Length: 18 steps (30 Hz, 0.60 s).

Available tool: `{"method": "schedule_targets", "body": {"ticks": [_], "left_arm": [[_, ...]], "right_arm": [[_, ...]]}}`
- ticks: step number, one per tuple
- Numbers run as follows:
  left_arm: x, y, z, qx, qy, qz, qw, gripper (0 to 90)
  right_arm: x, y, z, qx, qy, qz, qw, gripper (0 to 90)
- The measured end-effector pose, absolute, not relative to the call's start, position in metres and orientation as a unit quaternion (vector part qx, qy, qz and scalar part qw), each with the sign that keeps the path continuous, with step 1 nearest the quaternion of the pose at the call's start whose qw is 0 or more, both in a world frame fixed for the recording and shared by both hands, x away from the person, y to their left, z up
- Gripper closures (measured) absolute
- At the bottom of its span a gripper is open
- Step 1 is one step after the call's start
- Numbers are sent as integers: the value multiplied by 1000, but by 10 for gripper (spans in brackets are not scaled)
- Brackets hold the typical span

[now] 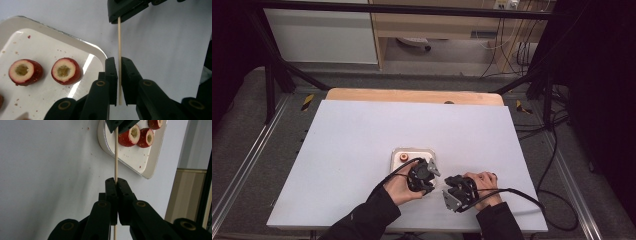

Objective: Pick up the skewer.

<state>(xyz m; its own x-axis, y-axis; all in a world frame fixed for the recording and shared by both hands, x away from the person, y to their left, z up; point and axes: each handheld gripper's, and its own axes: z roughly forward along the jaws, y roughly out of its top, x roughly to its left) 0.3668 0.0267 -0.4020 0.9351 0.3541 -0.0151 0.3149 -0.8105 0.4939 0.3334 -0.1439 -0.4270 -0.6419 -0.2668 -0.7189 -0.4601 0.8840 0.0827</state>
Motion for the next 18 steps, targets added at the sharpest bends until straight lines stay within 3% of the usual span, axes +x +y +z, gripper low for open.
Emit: {"method": "schedule_targets", "body": {"ticks": [11,18], "left_arm": [[363,21,-407,957,173,40,230,885],[359,32,-404,951,175,50,250,886]], "right_arm": [[331,-141,-427,-217,894,118,375,882],[338,-151,-419,-92,915,166,357,633]]}}
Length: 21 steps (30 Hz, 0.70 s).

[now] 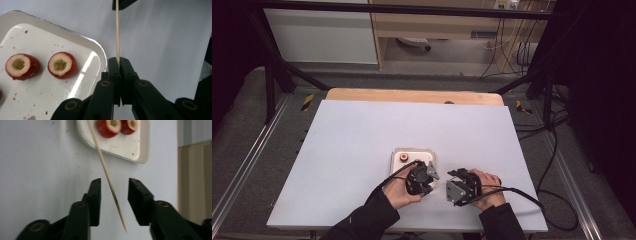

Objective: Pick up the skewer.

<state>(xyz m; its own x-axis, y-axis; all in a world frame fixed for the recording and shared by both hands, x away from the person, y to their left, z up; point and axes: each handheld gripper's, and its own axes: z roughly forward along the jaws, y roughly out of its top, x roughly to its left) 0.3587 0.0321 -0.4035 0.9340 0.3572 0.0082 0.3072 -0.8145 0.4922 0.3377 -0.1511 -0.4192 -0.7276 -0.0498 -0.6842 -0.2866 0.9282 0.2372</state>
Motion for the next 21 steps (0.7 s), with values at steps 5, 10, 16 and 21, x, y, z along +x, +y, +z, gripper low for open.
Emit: {"method": "schedule_targets", "body": {"ticks": [5,10,16,21], "left_arm": [[358,51,-402,946,184,58,259,886],[355,72,-403,938,200,69,275,885],[351,94,-402,923,220,88,302,885],[346,109,-401,907,238,103,331,884]], "right_arm": [[344,-167,-412,31,908,243,340,453],[349,-184,-411,133,895,294,307,364],[356,-194,-416,256,879,312,252,242],[360,-194,-416,302,873,316,218,170]]}}
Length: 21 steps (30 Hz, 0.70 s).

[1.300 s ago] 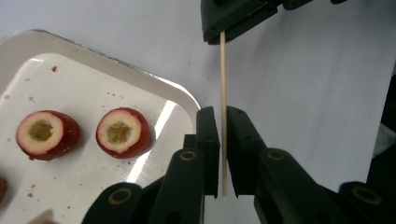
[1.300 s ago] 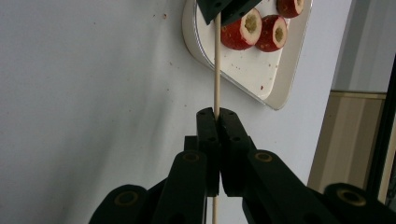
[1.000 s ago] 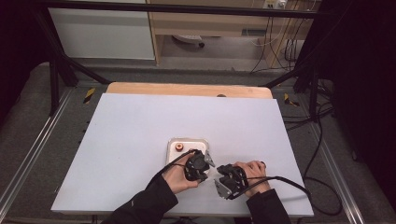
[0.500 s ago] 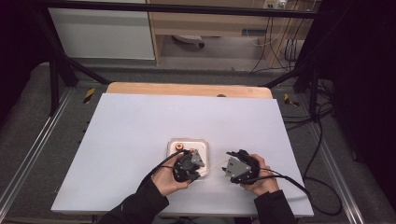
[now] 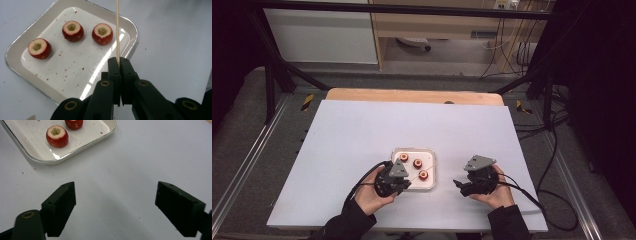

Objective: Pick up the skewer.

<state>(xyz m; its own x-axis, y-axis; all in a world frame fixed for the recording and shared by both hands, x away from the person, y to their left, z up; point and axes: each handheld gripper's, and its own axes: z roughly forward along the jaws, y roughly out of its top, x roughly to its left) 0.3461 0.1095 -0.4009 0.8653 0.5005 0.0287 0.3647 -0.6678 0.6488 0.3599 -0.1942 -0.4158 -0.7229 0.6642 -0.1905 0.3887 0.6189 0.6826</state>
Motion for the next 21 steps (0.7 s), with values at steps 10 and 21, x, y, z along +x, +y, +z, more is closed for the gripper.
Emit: {"method": "schedule_targets", "body": {"ticks": [10,21], "left_arm": [[342,135,-405,888,264,114,358,883],[337,163,-413,866,296,121,384,884]], "right_arm": [[367,-189,-408,356,857,337,157,57],[377,-167,-399,366,854,347,130,25]]}}
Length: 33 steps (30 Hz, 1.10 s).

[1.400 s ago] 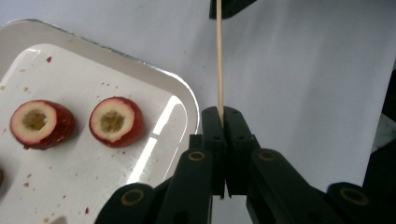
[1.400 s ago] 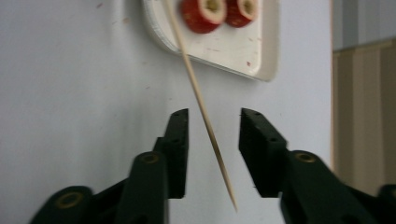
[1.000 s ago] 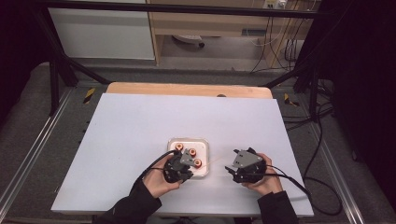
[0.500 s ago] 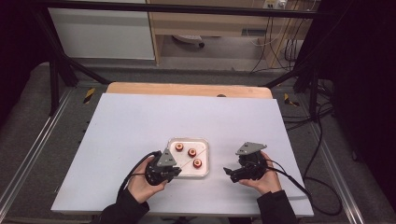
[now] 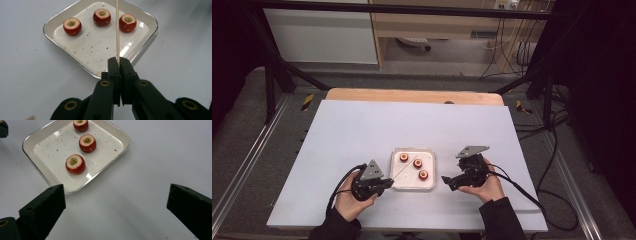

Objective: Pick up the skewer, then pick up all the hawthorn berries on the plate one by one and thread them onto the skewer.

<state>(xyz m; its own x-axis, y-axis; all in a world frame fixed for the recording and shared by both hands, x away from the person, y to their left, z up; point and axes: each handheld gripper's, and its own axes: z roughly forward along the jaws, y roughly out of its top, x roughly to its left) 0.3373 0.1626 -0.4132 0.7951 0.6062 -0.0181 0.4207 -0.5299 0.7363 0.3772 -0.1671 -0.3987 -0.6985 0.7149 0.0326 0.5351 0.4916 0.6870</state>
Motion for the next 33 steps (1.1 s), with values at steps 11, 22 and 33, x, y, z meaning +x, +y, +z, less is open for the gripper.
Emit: {"method": "schedule_targets", "body": {"ticks": [11,22,33], "left_arm": [[328,174,-419,856,315,117,394,884],[324,186,-428,852,306,122,408,884],[322,187,-432,853,305,119,406,884]], "right_arm": [[382,-140,-394,357,863,337,117,19],[394,-109,-389,354,868,338,85,119],[410,-80,-402,352,886,299,36,363]]}}
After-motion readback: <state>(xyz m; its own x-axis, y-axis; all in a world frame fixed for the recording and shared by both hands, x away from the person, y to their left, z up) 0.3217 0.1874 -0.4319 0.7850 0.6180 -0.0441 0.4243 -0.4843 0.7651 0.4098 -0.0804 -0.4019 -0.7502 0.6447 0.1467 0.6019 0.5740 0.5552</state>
